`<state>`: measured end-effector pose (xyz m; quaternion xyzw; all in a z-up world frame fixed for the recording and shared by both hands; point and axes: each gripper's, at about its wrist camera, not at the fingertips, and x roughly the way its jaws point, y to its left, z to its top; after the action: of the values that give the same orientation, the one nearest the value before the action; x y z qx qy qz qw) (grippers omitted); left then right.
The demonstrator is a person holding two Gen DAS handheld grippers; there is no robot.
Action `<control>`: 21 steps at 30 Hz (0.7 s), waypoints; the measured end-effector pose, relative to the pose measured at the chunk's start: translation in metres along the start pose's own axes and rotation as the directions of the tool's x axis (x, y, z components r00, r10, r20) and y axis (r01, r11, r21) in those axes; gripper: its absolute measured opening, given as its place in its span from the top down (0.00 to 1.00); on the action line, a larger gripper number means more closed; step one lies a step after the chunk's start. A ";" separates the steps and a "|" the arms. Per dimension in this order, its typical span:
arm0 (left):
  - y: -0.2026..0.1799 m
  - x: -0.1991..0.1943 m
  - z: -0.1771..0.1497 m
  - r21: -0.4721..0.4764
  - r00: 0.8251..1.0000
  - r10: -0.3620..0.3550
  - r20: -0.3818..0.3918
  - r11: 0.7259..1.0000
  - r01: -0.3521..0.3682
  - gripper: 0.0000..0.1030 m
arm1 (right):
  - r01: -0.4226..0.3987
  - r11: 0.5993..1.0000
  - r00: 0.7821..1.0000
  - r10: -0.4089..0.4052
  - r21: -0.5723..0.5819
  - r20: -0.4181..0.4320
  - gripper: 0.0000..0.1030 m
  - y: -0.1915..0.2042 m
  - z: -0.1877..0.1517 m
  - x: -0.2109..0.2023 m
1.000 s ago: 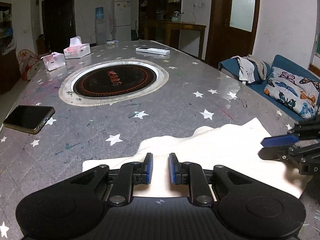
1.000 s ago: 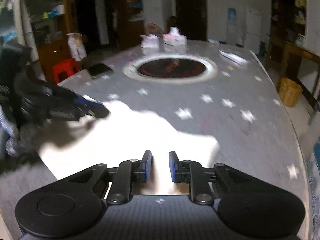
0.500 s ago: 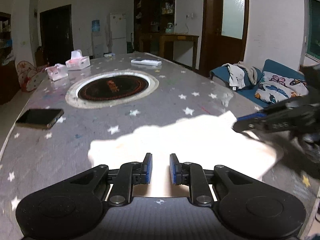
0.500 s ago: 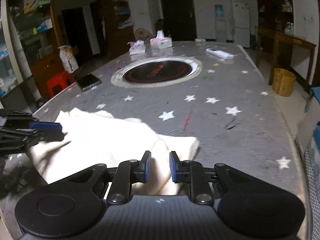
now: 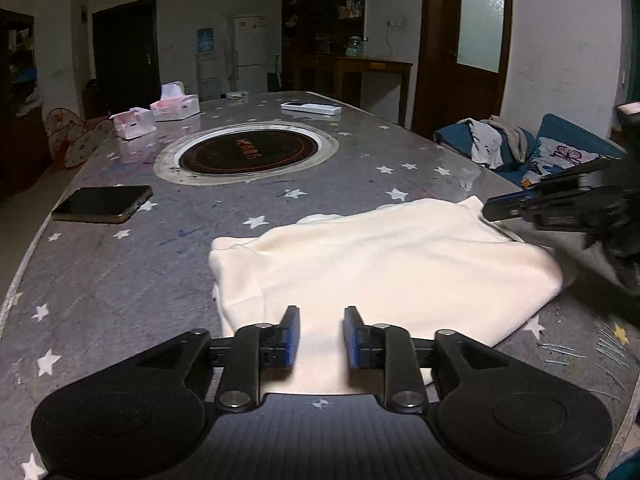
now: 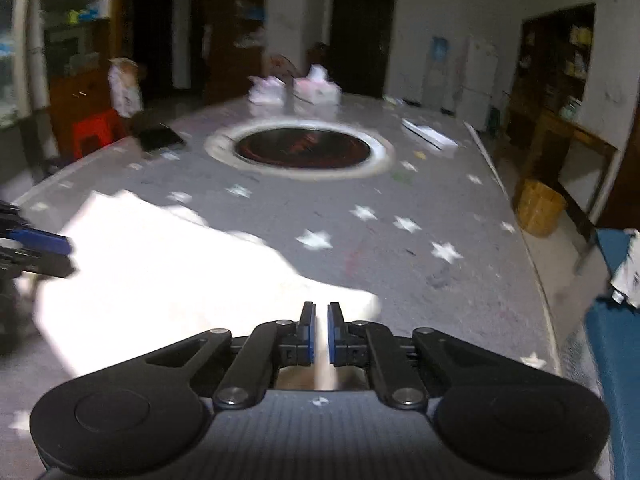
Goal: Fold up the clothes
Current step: 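Lower the folded hem onto the sweatshirt and open both grippers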
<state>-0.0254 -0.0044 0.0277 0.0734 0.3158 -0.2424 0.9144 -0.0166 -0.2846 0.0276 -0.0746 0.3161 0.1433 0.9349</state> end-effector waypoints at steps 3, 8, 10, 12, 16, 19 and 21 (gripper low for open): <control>0.003 0.001 -0.001 -0.006 1.000 -0.002 -0.004 1.000 0.002 0.73 | -0.092 0.996 0.996 0.092 -0.021 0.004 0.94 0.016 -0.001 -0.014; 0.014 0.004 0.003 -0.052 1.000 -0.005 -0.015 0.999 0.004 0.70 | -0.159 0.986 0.986 0.157 -0.040 -0.052 0.91 0.028 -0.012 -0.013; 0.016 0.002 0.008 -0.048 1.000 0.010 -0.006 0.999 -0.010 0.71 | -0.163 0.986 0.985 0.161 -0.025 -0.060 0.91 0.025 -0.008 -0.012; 0.019 0.004 0.016 -0.045 1.000 0.014 0.004 0.999 -0.014 0.71 | -0.158 0.987 0.987 0.157 -0.032 -0.044 0.91 0.023 0.003 -0.013; 0.023 0.021 0.034 -0.044 1.000 0.007 0.015 0.999 -0.006 0.71 | -0.167 0.985 0.986 0.166 -0.033 -0.026 0.91 0.022 0.026 0.003; 0.025 0.040 0.044 -0.048 1.000 -0.002 -0.002 0.999 0.002 0.71 | -0.181 0.983 0.983 0.181 -0.011 -0.042 0.91 0.018 0.039 0.031; 0.028 0.053 0.048 -0.051 0.999 0.021 -0.024 0.998 -0.022 0.71 | -0.169 0.986 0.983 0.169 0.005 -0.069 0.91 0.016 0.041 0.048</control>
<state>0.0507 -0.0151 0.0322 0.0563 0.3318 -0.2235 0.9148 0.0381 -0.2489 0.0303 -0.0529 0.3531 0.2195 0.9079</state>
